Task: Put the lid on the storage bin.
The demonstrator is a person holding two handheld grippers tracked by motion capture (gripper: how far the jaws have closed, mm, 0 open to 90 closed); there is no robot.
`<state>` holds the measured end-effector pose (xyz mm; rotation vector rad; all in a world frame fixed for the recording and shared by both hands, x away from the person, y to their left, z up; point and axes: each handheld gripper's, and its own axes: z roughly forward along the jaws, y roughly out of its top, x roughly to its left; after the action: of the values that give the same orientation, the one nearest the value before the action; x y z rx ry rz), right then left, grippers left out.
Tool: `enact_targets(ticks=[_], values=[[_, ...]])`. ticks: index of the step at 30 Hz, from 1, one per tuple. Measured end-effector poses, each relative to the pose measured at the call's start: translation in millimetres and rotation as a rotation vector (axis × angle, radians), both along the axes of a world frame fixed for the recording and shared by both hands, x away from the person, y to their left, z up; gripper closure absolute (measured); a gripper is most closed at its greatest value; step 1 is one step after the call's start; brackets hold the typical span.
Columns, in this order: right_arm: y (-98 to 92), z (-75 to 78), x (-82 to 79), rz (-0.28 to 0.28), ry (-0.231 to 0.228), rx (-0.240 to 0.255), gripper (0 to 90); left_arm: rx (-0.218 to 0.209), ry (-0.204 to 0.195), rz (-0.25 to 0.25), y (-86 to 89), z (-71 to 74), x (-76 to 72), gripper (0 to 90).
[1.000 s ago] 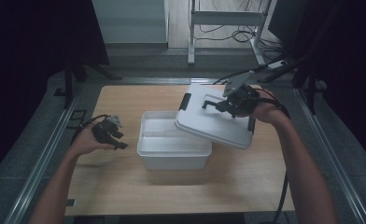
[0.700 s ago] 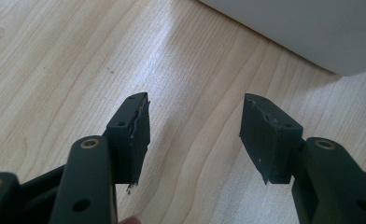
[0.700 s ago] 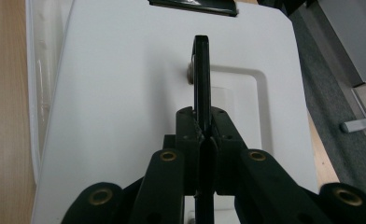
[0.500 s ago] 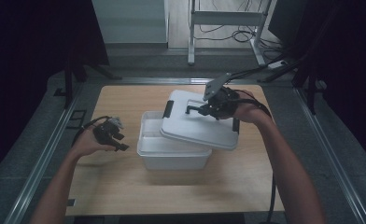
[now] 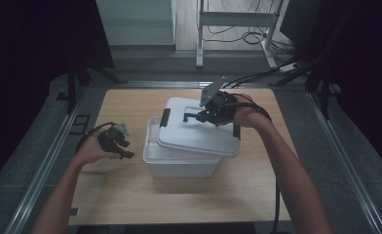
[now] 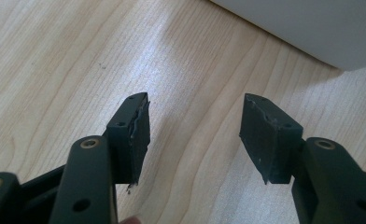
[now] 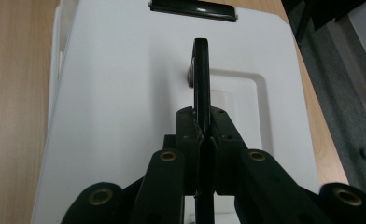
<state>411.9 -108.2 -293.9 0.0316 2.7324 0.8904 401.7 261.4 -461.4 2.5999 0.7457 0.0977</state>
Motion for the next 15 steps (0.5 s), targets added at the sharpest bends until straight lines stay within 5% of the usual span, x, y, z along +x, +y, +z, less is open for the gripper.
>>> enact_targets(ticks=[15], values=[[47.2,-9.5,-4.9,0.105,0.03,-0.032,83.5,-0.006,0.003,0.004,1.0,-2.1,-1.9,42.9]])
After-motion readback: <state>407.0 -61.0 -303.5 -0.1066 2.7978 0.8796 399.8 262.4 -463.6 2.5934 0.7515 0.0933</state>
